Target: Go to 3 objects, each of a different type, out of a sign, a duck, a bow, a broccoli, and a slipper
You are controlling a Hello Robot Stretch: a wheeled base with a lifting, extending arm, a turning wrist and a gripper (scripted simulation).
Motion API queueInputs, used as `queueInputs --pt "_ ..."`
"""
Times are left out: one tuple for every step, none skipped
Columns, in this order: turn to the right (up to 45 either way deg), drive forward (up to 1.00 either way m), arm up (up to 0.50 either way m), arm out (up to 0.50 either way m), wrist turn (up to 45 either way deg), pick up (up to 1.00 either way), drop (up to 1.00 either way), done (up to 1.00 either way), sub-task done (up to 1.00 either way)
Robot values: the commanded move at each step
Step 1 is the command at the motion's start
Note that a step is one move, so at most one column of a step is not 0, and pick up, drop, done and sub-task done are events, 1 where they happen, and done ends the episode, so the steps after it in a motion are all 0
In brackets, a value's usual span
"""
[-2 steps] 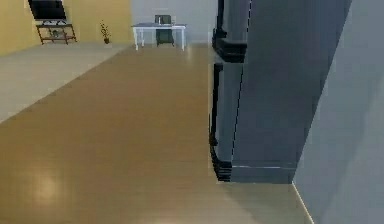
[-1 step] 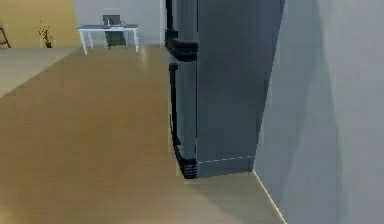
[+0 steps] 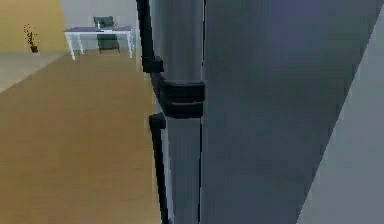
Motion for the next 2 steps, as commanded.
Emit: queueInputs --pt "-45.0 0.0 0.0 0.0 0.0 0.0 0.0 0.0 0.0" --pt "-27.0 0.0 0.0 0.0 0.0 0.0 0.0 0.0 0.0"
